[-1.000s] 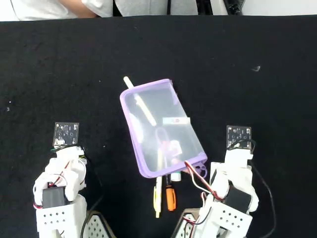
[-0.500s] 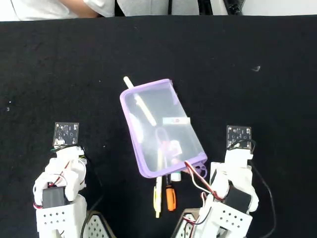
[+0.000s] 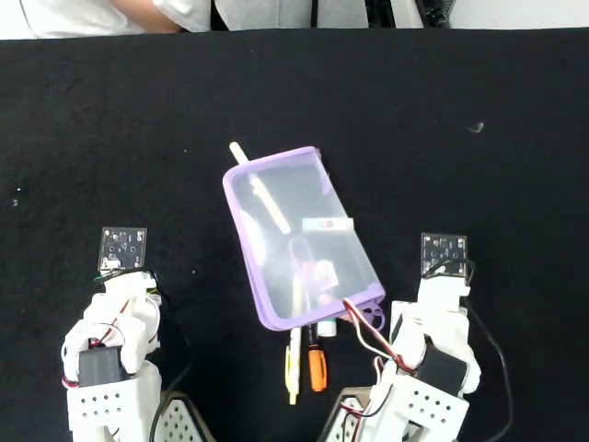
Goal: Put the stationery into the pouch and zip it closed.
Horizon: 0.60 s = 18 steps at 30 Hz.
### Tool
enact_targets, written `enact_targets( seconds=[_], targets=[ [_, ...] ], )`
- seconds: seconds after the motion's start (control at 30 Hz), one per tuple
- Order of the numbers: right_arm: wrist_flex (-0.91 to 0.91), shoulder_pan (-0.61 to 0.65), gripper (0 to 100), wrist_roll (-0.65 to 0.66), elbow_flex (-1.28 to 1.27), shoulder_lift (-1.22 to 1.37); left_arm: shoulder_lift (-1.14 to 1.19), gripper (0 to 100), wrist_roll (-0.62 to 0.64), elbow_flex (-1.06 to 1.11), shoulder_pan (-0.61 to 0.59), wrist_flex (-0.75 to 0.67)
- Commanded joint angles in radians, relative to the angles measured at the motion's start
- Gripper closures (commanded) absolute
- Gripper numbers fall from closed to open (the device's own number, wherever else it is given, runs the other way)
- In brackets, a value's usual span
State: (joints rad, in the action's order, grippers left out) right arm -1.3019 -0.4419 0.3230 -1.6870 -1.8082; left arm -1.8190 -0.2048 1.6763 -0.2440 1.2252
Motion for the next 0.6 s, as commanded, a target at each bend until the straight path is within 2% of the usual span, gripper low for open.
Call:
enact_targets(
  seconds=[0.0,0.57],
  targets=[
    [-0.003,-0.008,95.7,0.000,0.004,-0.085,-0.002,97,0.006,0.024,-0.008,0.002],
    [0.003,-0.015,95.8,0.005,0.007,-0.085,-0.002,97,0.006,0.024,-0.008,0.002]
  ],
)
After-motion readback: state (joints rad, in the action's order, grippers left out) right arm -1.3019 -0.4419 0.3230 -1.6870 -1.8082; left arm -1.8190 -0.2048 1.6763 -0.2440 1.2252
